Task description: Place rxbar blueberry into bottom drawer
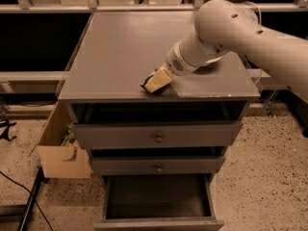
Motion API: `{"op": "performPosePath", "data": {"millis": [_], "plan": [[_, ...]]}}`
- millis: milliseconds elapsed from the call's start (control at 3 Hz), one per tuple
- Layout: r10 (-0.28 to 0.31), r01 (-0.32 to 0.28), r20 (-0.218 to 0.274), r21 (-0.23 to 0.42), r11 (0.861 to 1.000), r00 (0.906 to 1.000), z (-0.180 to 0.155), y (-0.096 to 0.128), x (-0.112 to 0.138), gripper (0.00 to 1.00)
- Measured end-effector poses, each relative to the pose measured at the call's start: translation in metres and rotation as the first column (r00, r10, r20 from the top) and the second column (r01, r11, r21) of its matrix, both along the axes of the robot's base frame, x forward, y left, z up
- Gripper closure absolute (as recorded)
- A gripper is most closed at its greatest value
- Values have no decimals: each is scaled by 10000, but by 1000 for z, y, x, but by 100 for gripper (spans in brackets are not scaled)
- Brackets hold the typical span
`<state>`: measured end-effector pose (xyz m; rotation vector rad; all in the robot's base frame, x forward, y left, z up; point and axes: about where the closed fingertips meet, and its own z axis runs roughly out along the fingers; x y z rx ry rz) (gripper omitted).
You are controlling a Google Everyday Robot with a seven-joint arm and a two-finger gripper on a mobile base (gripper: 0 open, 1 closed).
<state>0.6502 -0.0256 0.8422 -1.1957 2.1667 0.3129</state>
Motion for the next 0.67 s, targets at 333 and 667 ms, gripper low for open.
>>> {"op": "performPosePath", "data": {"millis": [333,667], "plan": [[74,-69,367,-137,9999,9993,24,-12,-22,100],[81,-62,601,-316,9995,9982,49,-29,-60,100]]}}
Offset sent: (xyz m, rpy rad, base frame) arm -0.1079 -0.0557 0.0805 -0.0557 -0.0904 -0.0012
